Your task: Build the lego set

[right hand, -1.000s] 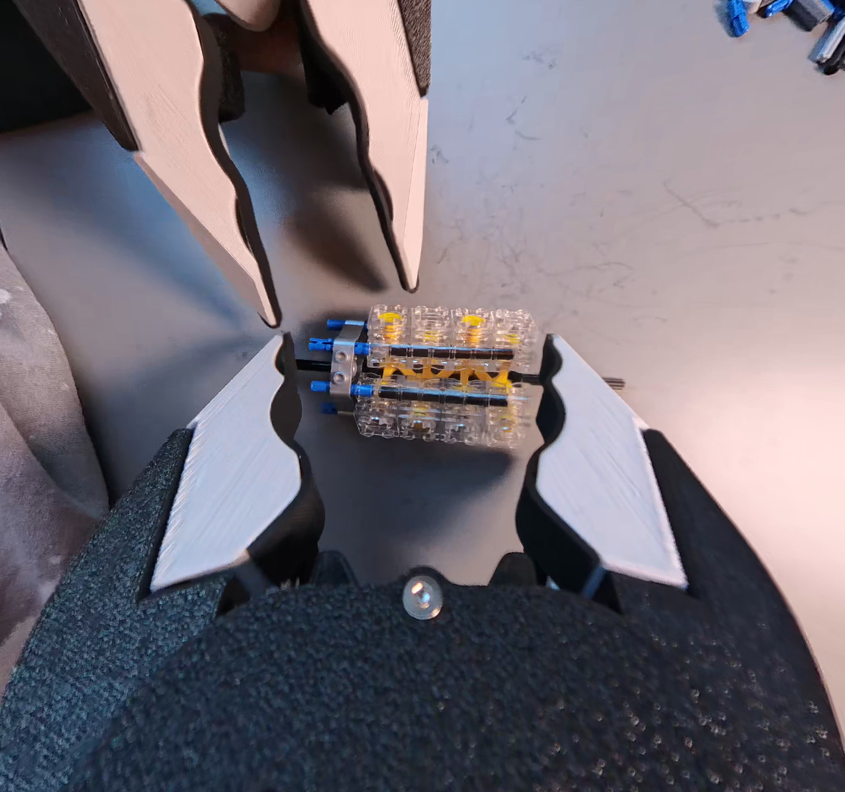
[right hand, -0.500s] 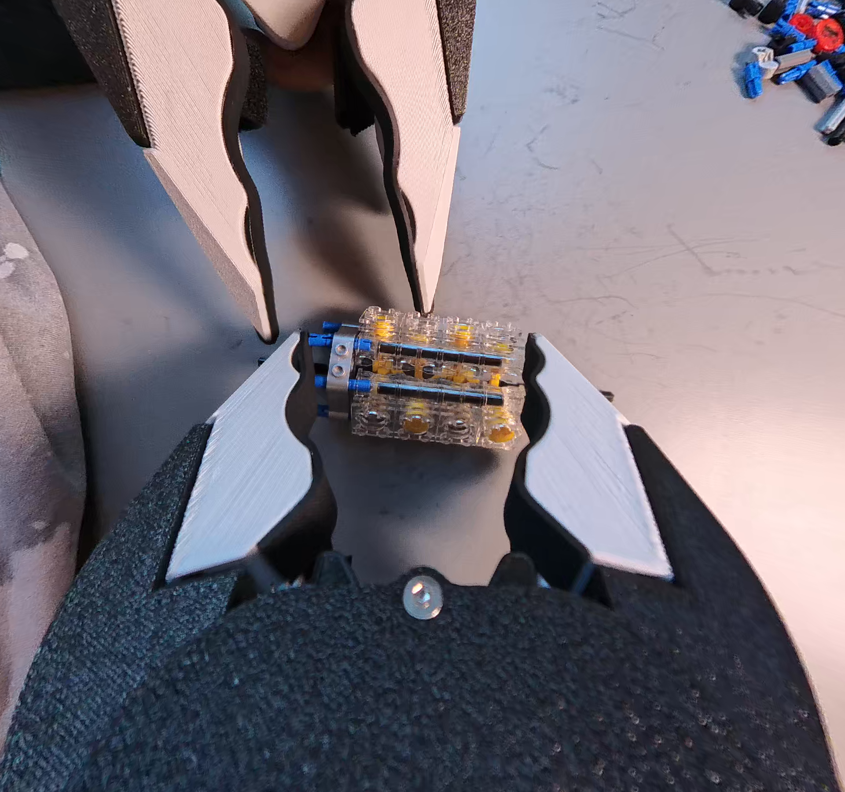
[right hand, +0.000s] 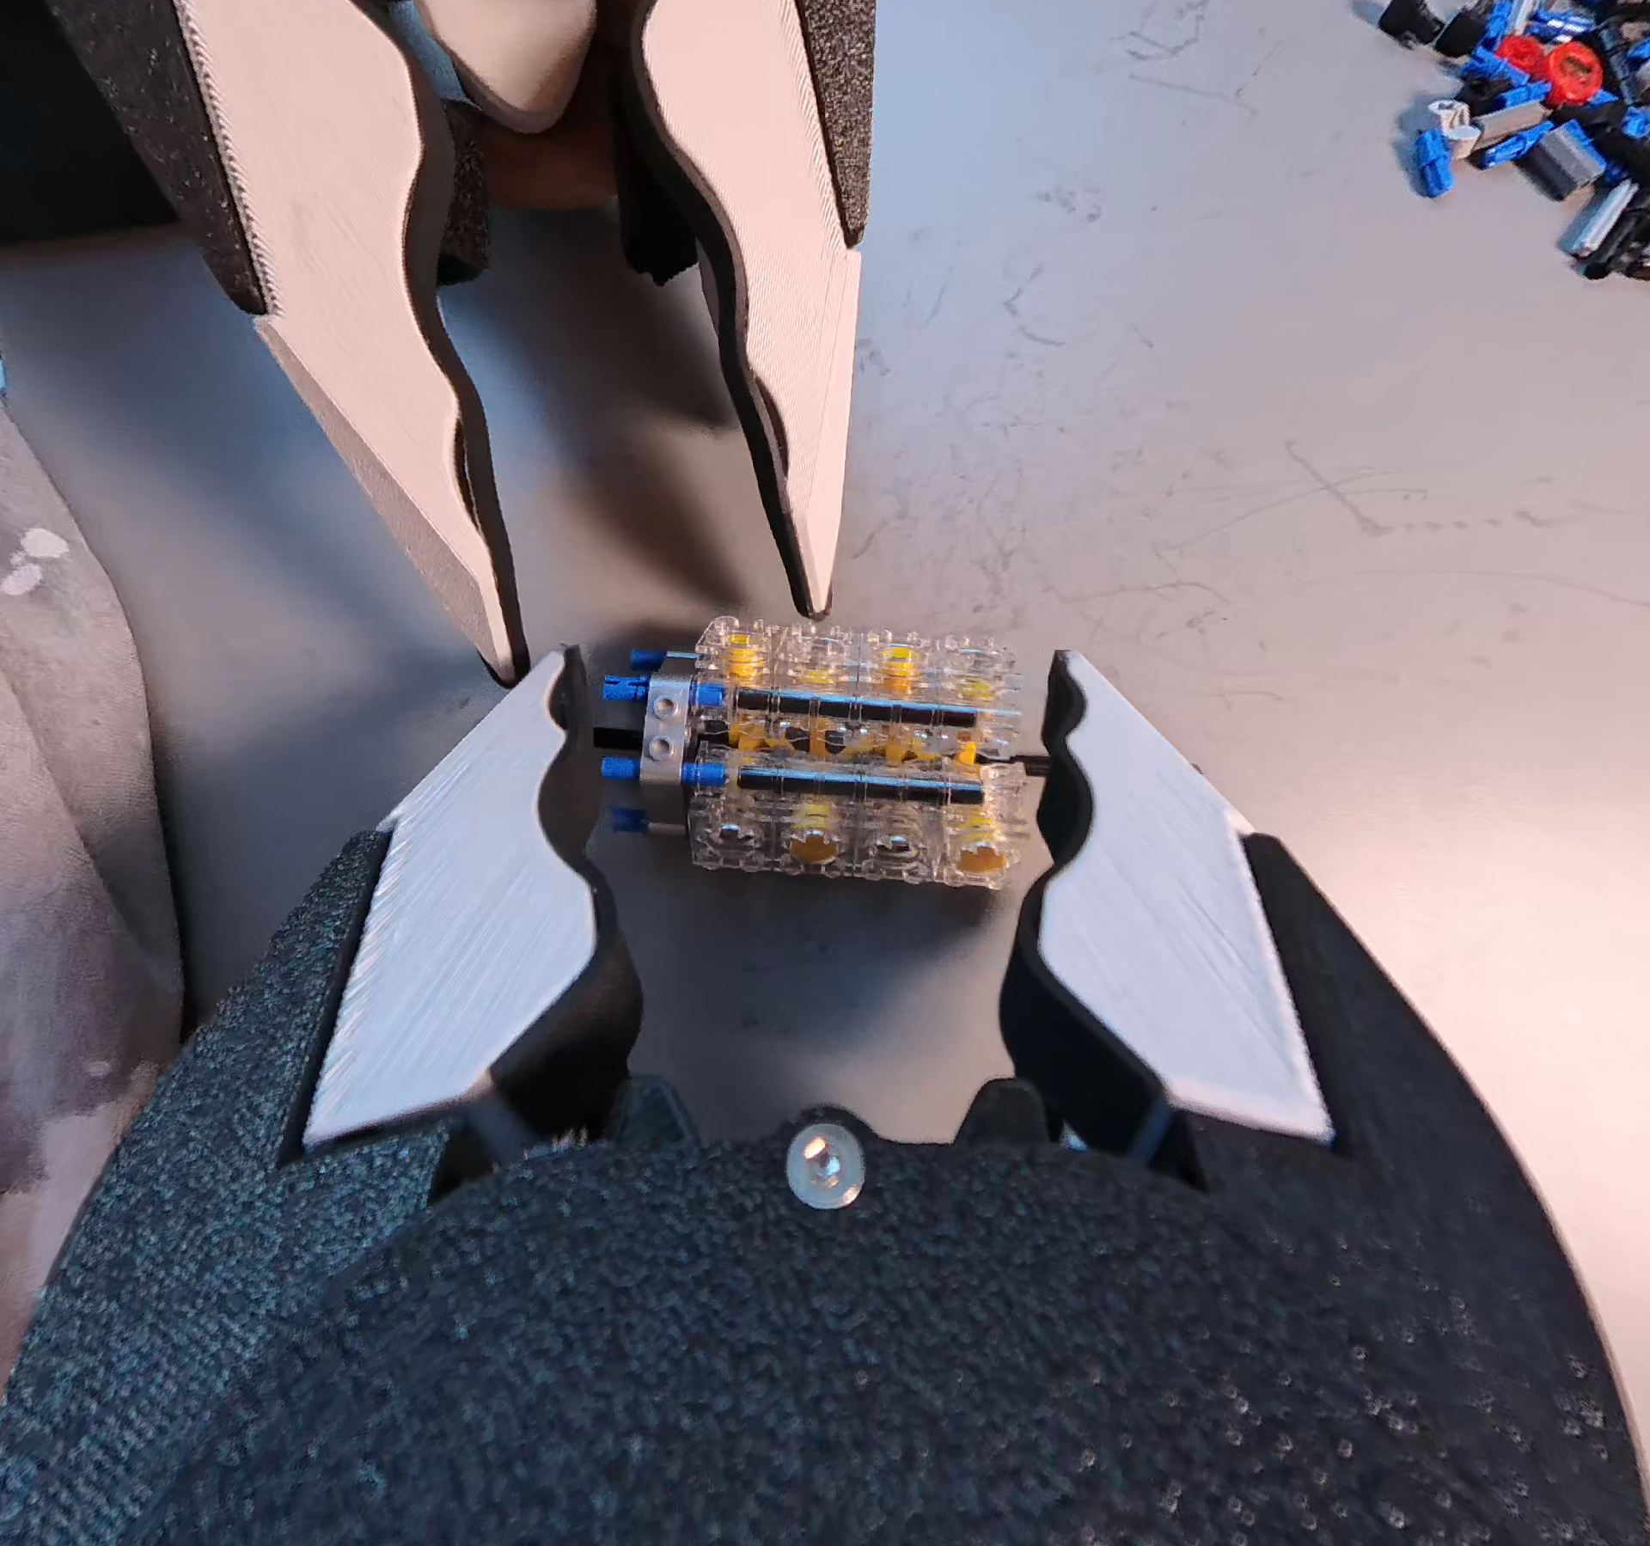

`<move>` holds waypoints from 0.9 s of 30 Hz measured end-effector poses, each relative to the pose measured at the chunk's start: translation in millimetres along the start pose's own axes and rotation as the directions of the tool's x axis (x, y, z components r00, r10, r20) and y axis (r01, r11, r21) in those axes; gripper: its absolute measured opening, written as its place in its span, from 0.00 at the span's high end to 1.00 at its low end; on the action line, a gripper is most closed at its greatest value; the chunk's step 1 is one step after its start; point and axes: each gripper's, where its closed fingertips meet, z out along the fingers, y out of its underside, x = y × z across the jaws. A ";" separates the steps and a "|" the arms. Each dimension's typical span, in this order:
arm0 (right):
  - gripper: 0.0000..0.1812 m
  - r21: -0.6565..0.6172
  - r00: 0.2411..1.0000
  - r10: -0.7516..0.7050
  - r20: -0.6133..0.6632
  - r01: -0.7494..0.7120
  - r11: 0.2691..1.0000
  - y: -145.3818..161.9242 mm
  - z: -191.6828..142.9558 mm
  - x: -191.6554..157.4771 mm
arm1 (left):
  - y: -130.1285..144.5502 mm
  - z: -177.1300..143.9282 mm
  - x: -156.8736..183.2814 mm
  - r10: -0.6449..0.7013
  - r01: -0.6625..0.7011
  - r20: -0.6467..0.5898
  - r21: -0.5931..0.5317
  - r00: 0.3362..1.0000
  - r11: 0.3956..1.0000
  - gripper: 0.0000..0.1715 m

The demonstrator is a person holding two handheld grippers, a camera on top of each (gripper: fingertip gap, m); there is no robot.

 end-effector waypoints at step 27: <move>0.42 -0.029 0.997 0.037 -0.064 -0.039 0.999 1.5 1.2 -1.4 | 0.9 -4.0 11.1 -0.005 0.005 -0.004 0.025 1.000 1.000 0.67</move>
